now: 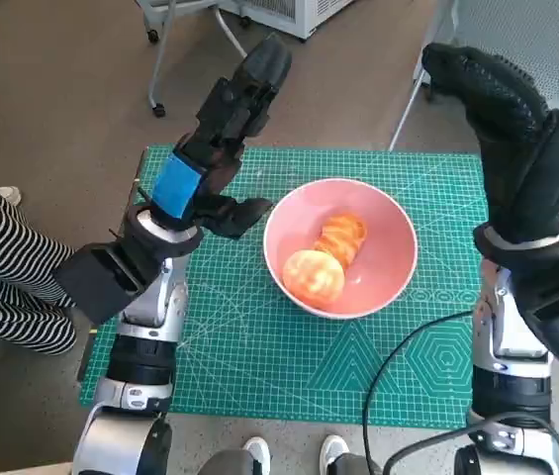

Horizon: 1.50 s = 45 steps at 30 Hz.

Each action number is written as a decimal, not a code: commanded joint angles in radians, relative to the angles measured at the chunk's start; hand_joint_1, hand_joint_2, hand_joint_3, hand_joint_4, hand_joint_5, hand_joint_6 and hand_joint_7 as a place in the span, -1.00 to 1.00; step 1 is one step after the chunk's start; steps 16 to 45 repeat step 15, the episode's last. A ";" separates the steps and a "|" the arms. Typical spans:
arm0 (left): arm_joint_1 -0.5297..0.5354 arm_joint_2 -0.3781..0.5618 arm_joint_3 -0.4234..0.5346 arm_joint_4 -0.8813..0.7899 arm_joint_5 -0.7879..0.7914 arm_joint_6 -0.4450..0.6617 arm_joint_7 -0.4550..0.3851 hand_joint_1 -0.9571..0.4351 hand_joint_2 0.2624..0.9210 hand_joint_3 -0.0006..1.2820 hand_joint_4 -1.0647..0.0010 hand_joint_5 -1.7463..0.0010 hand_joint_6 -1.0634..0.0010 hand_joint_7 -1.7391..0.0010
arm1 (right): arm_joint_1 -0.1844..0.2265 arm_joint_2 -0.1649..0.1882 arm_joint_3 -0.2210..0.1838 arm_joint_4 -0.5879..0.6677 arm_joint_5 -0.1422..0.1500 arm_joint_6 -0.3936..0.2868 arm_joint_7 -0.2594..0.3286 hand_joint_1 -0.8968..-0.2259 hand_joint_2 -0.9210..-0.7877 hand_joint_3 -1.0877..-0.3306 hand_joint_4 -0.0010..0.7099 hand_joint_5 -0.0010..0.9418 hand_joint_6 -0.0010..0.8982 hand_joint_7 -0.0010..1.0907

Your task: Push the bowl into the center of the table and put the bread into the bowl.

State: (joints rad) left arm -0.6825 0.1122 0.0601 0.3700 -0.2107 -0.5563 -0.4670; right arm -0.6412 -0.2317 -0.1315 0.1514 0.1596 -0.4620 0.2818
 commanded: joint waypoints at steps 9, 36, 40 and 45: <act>0.008 0.008 0.003 -0.011 -0.011 -0.012 -0.005 -0.78 1.00 -0.29 1.00 1.00 1.00 0.81 | 0.036 0.003 -0.002 0.013 0.003 -0.007 -0.002 -0.33 -1.00 0.11 -0.59 -0.99 -1.00 0.05; 0.010 0.006 0.005 -0.013 -0.017 -0.005 -0.005 -0.78 1.00 -0.29 1.00 1.00 1.00 0.79 | 0.041 0.005 0.000 0.008 0.003 -0.006 -0.005 -0.32 -1.00 0.11 -0.59 -0.99 -1.00 0.04; 0.010 0.006 0.005 -0.013 -0.017 -0.005 -0.005 -0.78 1.00 -0.29 1.00 1.00 1.00 0.79 | 0.041 0.005 0.000 0.008 0.003 -0.006 -0.005 -0.32 -1.00 0.11 -0.59 -0.99 -1.00 0.04; 0.010 0.006 0.005 -0.013 -0.017 -0.005 -0.005 -0.78 1.00 -0.29 1.00 1.00 1.00 0.79 | 0.041 0.005 0.000 0.008 0.003 -0.006 -0.005 -0.32 -1.00 0.11 -0.59 -0.99 -1.00 0.04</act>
